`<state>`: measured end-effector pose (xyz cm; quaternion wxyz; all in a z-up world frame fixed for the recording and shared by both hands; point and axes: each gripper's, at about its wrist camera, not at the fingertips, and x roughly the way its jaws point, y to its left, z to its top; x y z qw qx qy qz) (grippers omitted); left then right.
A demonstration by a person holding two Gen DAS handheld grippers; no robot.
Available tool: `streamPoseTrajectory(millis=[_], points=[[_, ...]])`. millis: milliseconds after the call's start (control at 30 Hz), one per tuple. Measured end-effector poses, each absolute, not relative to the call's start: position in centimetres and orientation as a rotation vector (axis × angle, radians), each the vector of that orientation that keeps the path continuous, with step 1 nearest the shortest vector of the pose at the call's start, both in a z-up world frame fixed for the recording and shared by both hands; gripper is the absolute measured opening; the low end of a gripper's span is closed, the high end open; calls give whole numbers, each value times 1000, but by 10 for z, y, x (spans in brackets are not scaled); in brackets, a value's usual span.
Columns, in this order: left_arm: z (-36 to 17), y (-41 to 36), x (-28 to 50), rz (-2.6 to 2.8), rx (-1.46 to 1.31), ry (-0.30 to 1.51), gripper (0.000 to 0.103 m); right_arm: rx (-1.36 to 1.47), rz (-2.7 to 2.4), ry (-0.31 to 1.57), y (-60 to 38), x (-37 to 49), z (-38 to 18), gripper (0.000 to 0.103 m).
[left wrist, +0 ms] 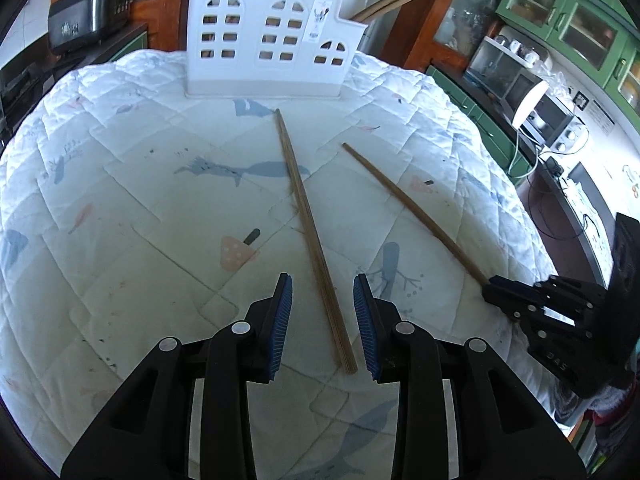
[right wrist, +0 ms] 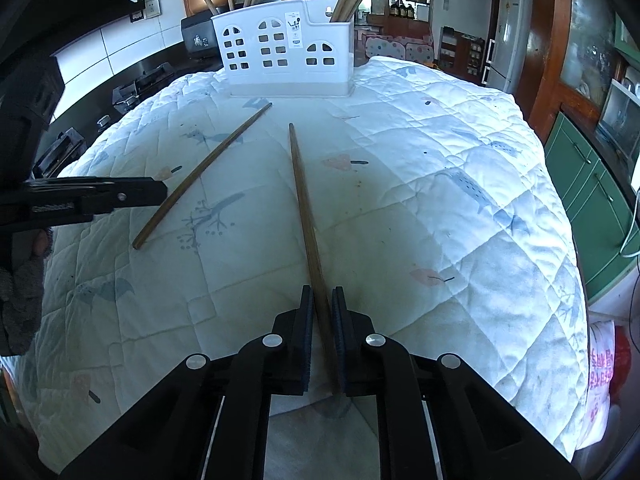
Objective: Organize utensils
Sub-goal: 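Move both open grippers down to the last two chopsticks, then close the right gripper on a chopstick while the left gripper grasps the last one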
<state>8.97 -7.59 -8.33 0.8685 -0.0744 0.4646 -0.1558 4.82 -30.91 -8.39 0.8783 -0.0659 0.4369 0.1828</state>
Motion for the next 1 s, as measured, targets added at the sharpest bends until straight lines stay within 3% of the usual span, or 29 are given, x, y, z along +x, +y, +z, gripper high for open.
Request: streamPoseTrajectory(millis=[433,667,1000], points=[[-93,-90,101,-302,-125,965,29,-131,378,910,-310,46,-84,9],[-93,-99,101,-254,-20,952,10,-127,371,909,-310,47,-84,9],[-77,-90,96,-281,-23,937,6,-118,374,886,-304,42,-72,8]])
